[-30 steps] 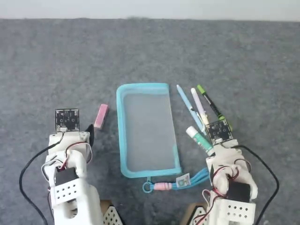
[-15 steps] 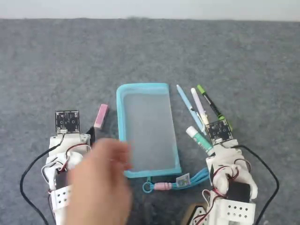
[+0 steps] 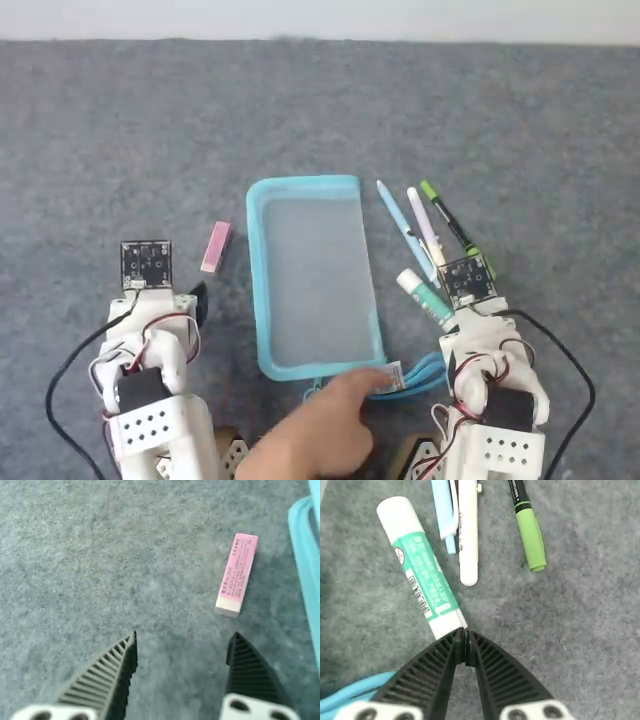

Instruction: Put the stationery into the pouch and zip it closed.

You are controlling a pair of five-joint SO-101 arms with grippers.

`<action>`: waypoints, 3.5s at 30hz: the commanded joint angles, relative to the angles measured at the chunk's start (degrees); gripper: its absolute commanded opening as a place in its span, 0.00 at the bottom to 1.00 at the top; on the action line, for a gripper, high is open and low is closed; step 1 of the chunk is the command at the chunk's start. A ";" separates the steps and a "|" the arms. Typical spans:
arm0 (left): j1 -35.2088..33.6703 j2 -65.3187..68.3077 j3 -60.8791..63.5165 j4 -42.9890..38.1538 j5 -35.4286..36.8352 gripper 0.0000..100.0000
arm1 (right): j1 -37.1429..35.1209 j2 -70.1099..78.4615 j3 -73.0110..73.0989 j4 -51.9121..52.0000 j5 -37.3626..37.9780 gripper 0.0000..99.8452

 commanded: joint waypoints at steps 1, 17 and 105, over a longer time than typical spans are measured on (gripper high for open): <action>-0.70 -4.31 -0.40 5.01 -0.62 0.28 | 0.57 -0.66 1.05 -1.01 0.70 0.03; -0.70 -19.16 -0.66 25.76 -0.62 0.28 | 0.40 -0.66 1.05 -1.19 0.70 0.03; -0.70 -18.90 -0.66 25.67 -0.62 0.28 | 0.40 -0.57 1.05 4.44 0.62 0.02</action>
